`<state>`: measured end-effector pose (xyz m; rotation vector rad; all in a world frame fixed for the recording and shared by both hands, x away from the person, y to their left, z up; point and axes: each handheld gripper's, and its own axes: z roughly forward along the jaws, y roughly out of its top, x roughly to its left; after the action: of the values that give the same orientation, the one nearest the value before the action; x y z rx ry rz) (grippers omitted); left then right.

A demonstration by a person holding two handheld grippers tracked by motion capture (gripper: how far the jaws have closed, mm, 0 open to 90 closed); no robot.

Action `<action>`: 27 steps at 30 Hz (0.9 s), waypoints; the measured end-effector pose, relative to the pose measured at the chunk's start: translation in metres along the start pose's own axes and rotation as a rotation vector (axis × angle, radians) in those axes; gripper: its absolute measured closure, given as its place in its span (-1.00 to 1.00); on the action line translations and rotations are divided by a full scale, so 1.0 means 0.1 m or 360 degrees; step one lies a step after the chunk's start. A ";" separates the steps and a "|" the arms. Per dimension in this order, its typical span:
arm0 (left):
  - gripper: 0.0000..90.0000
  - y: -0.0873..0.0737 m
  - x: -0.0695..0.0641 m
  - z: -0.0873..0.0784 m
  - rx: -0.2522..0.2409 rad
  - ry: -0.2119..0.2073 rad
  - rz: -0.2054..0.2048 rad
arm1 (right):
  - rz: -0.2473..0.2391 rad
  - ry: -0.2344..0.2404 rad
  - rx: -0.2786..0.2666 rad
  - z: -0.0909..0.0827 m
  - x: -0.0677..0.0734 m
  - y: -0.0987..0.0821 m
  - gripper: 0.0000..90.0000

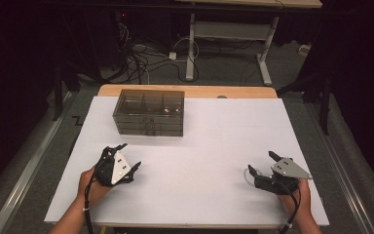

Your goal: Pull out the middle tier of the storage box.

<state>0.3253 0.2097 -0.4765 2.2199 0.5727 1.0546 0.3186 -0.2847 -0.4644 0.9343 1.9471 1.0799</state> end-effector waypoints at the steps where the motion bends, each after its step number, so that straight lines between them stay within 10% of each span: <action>1: -0.46 0.00 -0.01 0.00 -0.0005 0.0011 0.0008 | 0.0000 0.0000 0.0000 0.00 0.00 0.00 -0.63; 8: -0.28 0.06 -0.01 0.07 0.0054 0.0189 0.0110 | -0.0008 0.0007 0.0012 0.03 0.01 0.00 -0.63; 18: 0.21 0.25 0.00 0.50 0.0056 0.0423 0.0640 | -0.0017 -0.0001 0.0043 0.06 0.02 -0.02 -0.63; 27: 0.44 0.28 -0.01 0.83 0.0093 0.0607 0.0822 | -0.0014 -0.0001 0.0066 0.07 0.01 -0.04 -0.63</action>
<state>0.3948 0.1606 -0.4990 2.2871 0.1770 1.7668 0.3227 -0.2827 -0.4711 0.9473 1.9779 1.0377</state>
